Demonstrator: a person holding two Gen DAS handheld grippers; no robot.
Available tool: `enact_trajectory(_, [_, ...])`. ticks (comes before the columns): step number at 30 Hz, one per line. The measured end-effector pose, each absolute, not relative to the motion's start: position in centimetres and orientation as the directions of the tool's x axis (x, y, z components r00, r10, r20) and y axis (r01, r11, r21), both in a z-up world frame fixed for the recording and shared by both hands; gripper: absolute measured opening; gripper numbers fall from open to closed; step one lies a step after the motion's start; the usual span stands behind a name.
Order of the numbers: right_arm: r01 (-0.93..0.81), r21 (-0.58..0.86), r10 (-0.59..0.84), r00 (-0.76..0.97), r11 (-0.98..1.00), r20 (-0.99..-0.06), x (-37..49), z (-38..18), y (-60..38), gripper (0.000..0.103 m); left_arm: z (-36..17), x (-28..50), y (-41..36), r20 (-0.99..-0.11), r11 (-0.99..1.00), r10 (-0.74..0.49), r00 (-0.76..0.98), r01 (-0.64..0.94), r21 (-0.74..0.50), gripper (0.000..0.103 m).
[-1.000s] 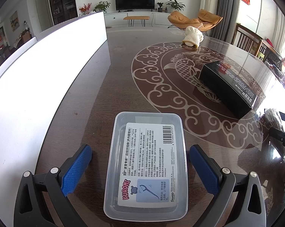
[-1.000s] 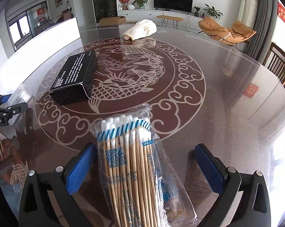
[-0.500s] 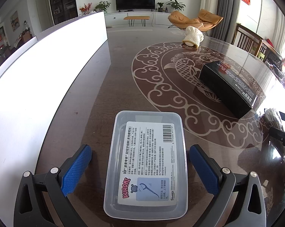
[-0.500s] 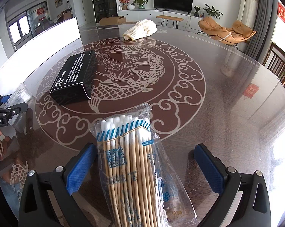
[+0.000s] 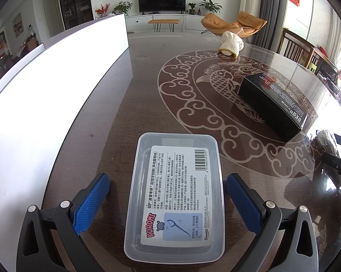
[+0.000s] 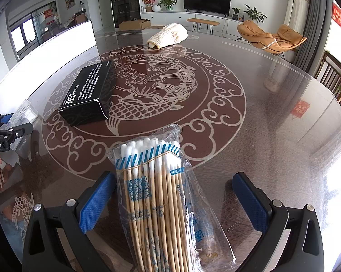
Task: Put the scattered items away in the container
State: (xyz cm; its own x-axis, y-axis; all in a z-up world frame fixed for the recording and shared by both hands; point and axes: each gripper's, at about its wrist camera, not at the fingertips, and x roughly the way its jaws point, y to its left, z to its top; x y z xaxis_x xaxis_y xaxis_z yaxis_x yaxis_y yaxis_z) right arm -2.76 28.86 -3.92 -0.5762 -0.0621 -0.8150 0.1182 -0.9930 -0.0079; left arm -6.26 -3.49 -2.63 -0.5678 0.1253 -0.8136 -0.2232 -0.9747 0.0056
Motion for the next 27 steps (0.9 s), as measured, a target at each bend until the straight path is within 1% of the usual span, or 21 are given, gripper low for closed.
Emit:
enact_trajectory(13, [0.118, -0.008, -0.062, -0.576, -0.993, -0.815, -2.8, -3.9, 28.9, 0.103, -2.5, -6.2, -3.1, -0.812, -0.971, 0.131, -0.569, -0.240, 0.012, 0.103])
enact_trajectory(15, [0.118, -0.008, -0.062, -0.576, -0.993, -0.815, -2.8, -3.9, 28.9, 0.103, -2.4, -6.3, -3.0, -0.806, -0.966, 0.149, -0.572, -0.259, 0.005, 0.096])
enact_trajectory(17, [0.120, -0.006, -0.065, -0.576, -0.993, -0.815, -2.8, -3.9, 28.9, 0.103, -1.9, -6.4, -2.9, -0.790, -0.966, 0.156, -0.593, -0.258, 0.004, 0.060])
enact_trajectory(18, [0.121, 0.000, -0.070, -0.578, -0.993, -0.813, -2.7, -3.9, 29.0, 0.102, -1.7, -6.5, -2.8, -0.789, -0.967, 0.156, -0.595, -0.257, 0.002, 0.060])
enact_trajectory(20, [0.119, 0.007, -0.078, -0.605, -0.993, -0.793, -2.3, -3.2, 29.2, 0.060, -1.6, -6.6, -2.6, -0.795, -0.966, 0.165, -0.584, -0.257, -0.012, 0.060])
enact_trajectory(21, [0.111, 0.003, -0.070, -0.607, -0.994, -0.792, -2.3, -2.9, 29.3, 0.035, -1.4, -6.4, -2.8, -0.797, -0.965, 0.192, -0.573, -0.257, -0.048, 0.060])
enact_trajectory(23, [0.098, 0.077, -0.120, -0.607, -0.992, -0.785, -1.9, -1.8, 29.8, 0.034, -0.3, -5.3, -3.3, -0.783, -0.959, 0.255, -0.567, -0.250, -0.131, 0.060])
enact_trajectory(24, [0.095, 0.108, -0.143, -0.621, -0.990, -0.771, -1.5, -0.9, 29.9, 0.034, 0.6, -4.5, -3.5, -0.771, -0.957, 0.271, -0.576, -0.251, -0.148, 0.060])
enact_trajectory(27, [0.121, 0.139, -0.184, -0.656, -0.983, -0.732, 0.1, 1.3, 29.2, 0.034, 2.4, -2.2, -3.6, -0.744, -0.952, 0.291, -0.601, -0.255, -0.166, 0.060])
